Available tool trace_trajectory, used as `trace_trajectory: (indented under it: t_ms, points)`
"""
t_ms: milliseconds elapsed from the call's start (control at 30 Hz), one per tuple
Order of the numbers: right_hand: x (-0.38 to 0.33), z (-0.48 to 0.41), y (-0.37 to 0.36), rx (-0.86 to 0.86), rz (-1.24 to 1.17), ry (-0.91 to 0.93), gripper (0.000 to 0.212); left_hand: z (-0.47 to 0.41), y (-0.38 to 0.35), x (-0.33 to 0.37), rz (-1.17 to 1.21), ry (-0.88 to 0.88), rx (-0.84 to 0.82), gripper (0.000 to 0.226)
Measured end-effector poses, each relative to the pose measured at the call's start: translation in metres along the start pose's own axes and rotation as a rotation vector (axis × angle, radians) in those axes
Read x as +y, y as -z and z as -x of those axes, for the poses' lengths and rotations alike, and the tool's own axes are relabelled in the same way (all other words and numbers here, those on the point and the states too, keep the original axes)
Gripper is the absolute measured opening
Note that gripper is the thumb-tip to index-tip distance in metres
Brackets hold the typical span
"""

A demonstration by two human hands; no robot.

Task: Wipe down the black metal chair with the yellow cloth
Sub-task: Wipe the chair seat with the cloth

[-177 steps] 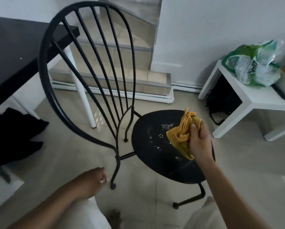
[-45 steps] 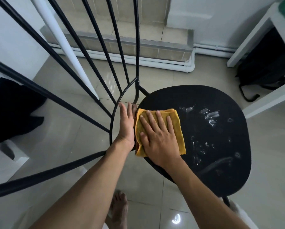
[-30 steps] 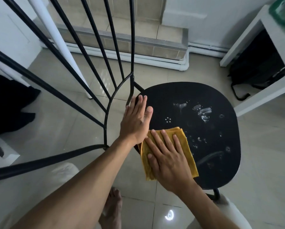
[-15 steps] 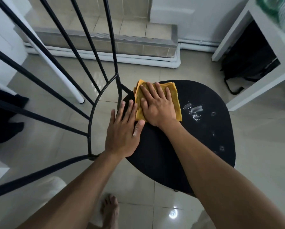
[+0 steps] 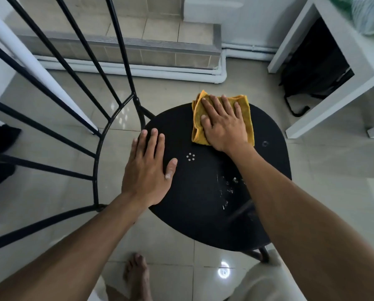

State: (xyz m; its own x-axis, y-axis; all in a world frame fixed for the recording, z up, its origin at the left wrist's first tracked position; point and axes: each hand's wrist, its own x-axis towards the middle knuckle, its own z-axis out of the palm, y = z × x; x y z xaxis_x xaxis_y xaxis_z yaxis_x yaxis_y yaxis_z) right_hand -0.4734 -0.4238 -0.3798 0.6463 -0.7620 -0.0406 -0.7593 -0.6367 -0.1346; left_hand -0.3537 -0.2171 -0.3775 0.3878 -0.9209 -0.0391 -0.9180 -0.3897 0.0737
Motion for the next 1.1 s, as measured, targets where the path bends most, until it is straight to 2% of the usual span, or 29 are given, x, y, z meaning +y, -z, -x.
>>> trace_trajectory:
  t_ms: [500,667,1100]
  points:
    - [0.057,0.052,0.008,0.024,-0.007,-0.102,0.056,-0.004,-0.006,0.003,0.050,0.040,0.037,0.082]
    - [0.066,0.081,0.011,0.018,-0.015,-0.127,0.056,-0.002,-0.006,0.007,0.070,0.061,0.075,0.077]
    - [0.036,0.185,0.003,0.014,-0.051,-0.309,0.057,-0.001,-0.003,0.008,0.088,0.085,0.086,0.079]
